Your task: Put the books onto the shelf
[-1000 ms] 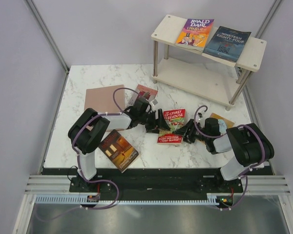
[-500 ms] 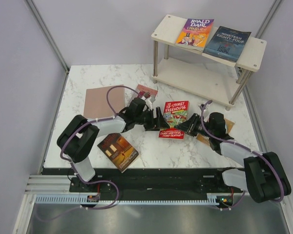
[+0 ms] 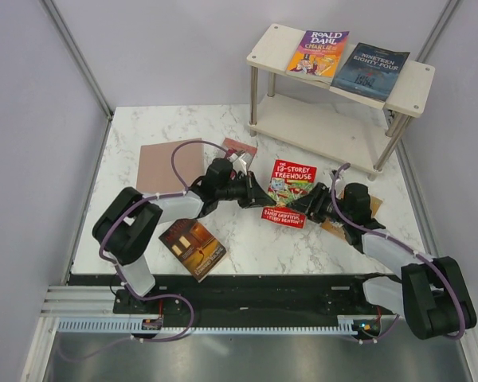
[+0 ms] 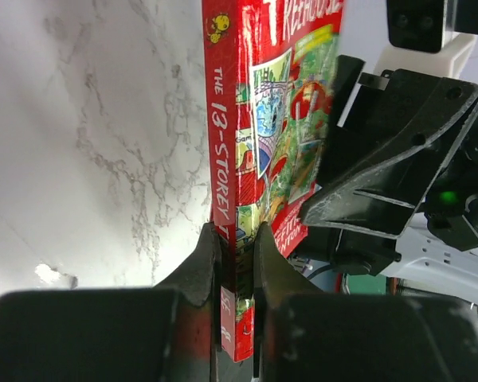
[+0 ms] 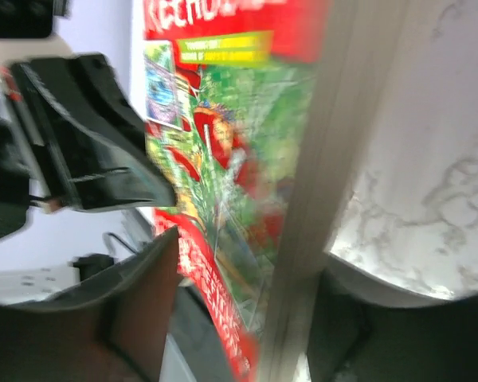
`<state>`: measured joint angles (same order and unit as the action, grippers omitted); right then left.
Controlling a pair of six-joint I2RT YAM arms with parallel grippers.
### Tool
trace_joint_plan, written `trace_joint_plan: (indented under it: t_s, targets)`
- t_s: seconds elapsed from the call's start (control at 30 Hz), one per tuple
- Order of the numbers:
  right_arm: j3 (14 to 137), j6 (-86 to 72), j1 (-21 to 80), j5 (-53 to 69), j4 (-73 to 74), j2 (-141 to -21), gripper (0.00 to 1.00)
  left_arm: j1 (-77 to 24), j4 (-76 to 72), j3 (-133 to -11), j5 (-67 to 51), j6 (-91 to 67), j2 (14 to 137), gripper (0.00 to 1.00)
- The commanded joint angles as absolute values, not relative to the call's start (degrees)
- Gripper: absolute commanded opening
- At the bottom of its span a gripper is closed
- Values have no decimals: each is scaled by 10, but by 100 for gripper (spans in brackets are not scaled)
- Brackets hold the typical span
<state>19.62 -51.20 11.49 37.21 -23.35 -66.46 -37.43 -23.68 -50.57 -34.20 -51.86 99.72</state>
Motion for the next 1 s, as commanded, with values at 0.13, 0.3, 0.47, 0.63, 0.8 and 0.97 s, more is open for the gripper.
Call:
trace_joint_plan:
  t_s: [0.13,0.3,0.47,0.63,0.8,0.97]
  targets:
    - [166,-539,126,323,-193,-538,98,-386,-204,-566,-330,-495,906,2]
    - [104,-634,123,305,-258,-451,98,-385,-185,-603,-323,-500,898,2]
    - [84,-686,121,289,-264,-403,98,-385,-234,-610,-337,-528,911,2]
    - [61,-744,113,273,-340,-370,98,-385,-275,-608,-358,-563,925,2]
    - [33,-791,106,265,-375,-370,98,-384,-286,-600,-352,-569,922,2]
    - [4,-867,105,254,-460,-358,98,-384,-333,-589,-346,-606,930,2]
